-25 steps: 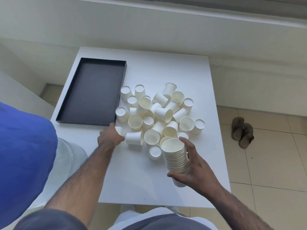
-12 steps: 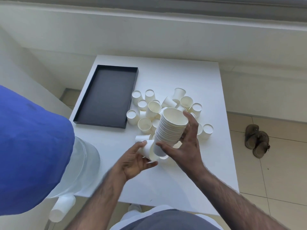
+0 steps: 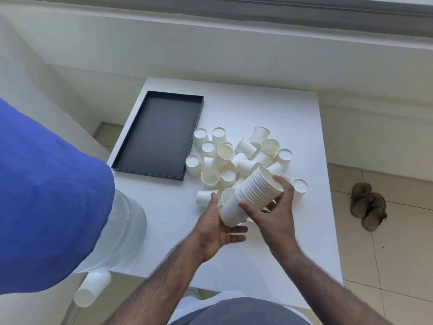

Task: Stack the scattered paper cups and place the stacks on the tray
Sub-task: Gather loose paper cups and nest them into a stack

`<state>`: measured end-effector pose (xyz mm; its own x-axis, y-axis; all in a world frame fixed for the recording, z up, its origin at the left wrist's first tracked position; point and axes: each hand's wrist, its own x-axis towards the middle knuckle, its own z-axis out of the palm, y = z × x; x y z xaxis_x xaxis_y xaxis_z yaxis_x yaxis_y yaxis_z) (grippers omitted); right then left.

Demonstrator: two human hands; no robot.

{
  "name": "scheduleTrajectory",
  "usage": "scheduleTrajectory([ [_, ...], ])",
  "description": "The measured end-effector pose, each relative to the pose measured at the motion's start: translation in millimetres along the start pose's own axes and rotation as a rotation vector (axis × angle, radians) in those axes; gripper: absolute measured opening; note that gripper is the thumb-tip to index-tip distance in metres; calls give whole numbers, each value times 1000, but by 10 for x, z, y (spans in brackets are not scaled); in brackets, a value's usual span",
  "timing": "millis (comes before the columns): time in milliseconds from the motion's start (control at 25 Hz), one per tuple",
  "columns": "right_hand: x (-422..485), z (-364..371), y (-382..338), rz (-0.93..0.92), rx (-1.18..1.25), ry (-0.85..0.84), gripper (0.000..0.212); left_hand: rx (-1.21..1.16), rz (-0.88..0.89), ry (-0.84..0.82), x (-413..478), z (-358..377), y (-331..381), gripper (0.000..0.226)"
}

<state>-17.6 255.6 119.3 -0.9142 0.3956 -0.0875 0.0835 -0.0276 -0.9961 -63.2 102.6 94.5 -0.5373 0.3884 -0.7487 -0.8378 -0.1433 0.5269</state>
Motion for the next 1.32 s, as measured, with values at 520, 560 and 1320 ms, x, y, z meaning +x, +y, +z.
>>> scheduleTrajectory([
  [520,-131,-562,250,264,52,161,97,1811,509,464,1133,-1077,-88,80],
  [560,-135,-577,257,275,64,163,99,1825,515,448,1167,-1043,-104,80],
  [1320,118,-159,204,209,135,126,95,1069,658,233,29,-209,-307,65],
])
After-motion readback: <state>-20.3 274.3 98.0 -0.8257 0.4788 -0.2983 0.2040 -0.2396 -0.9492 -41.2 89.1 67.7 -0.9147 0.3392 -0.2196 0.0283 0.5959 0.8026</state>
